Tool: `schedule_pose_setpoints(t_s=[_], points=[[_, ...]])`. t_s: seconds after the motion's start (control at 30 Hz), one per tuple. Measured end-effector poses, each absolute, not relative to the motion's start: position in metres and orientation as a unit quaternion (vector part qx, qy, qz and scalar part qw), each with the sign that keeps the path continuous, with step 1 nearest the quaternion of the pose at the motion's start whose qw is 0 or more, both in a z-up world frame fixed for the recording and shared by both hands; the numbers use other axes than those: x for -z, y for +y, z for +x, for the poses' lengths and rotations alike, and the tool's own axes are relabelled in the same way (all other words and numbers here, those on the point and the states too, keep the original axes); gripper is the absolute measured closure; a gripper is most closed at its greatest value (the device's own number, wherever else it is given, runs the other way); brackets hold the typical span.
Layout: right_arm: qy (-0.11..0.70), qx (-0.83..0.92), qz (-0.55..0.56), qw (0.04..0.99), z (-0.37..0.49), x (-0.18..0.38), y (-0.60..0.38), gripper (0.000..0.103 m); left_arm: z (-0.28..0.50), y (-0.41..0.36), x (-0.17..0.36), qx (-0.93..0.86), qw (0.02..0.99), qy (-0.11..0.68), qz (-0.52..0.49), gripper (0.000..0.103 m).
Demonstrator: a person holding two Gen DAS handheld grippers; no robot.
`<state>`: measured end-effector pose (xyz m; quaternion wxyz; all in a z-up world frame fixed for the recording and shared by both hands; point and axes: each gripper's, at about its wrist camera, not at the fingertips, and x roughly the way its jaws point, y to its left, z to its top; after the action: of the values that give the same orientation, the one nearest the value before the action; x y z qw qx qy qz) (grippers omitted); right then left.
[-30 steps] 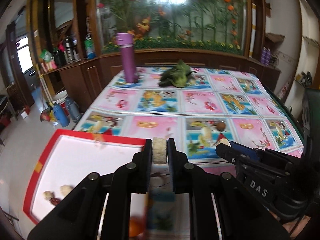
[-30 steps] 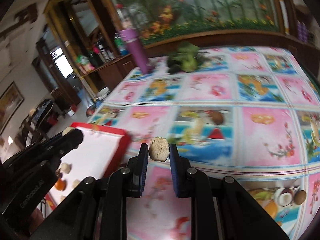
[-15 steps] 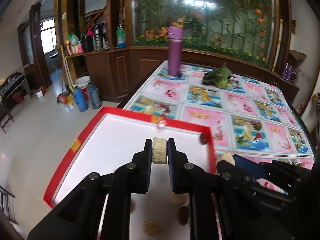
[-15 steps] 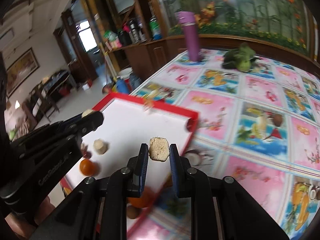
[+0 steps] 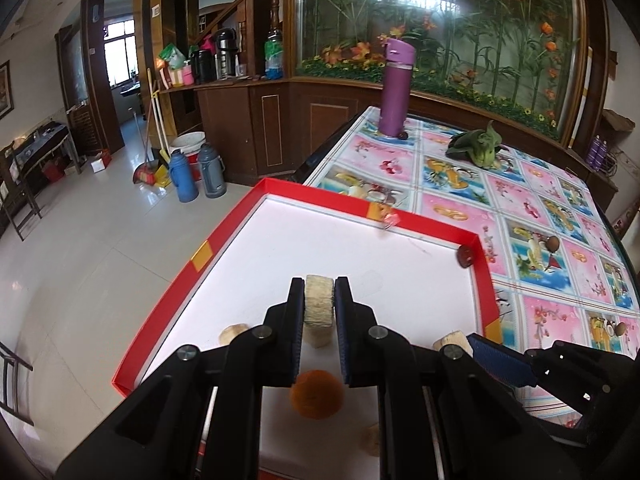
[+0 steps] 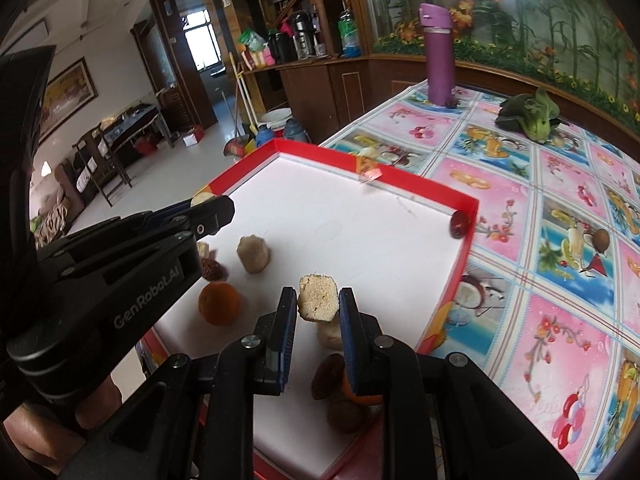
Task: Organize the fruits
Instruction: 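Carry both beige cubes to the white tray and open both tools, then grasp a brown kiwi with the right tool from the tablecloth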
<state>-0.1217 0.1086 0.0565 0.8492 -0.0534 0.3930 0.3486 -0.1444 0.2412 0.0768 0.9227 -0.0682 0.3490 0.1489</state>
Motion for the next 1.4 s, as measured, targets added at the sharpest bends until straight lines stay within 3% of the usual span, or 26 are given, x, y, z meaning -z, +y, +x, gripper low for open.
schedule_pose_setpoints(t_s=[0.7, 0.77, 0.83, 1.03, 1.4], points=[[0.4, -0.355, -0.064, 0.842, -0.127, -0.05, 0.118, 0.082, -0.141, 0.256, -0.05, -0.175, 0.901, 0.389, -0.074, 0.085], [0.401, -0.357, -0.056, 0.842, -0.126, -0.051, 0.115, 0.081, -0.14, 0.255, -0.049, -0.176, 0.901, 0.391, -0.069, 0.075], [0.398, -0.356, -0.049, 0.844, -0.126, -0.052, 0.111, 0.08, -0.14, 0.253, -0.049, -0.178, 0.902, 0.388, -0.066, 0.058], [0.388, -0.344, -0.024, 0.855, -0.117, -0.057, 0.091, 0.08, -0.141, 0.245, -0.059, -0.177, 0.91, 0.371, -0.059, 0.034], [0.378, -0.235, 0.033, 0.895, -0.055, -0.059, -0.006, 0.08, -0.131, 0.202, -0.079, -0.123, 0.927, 0.352, -0.033, 0.021]])
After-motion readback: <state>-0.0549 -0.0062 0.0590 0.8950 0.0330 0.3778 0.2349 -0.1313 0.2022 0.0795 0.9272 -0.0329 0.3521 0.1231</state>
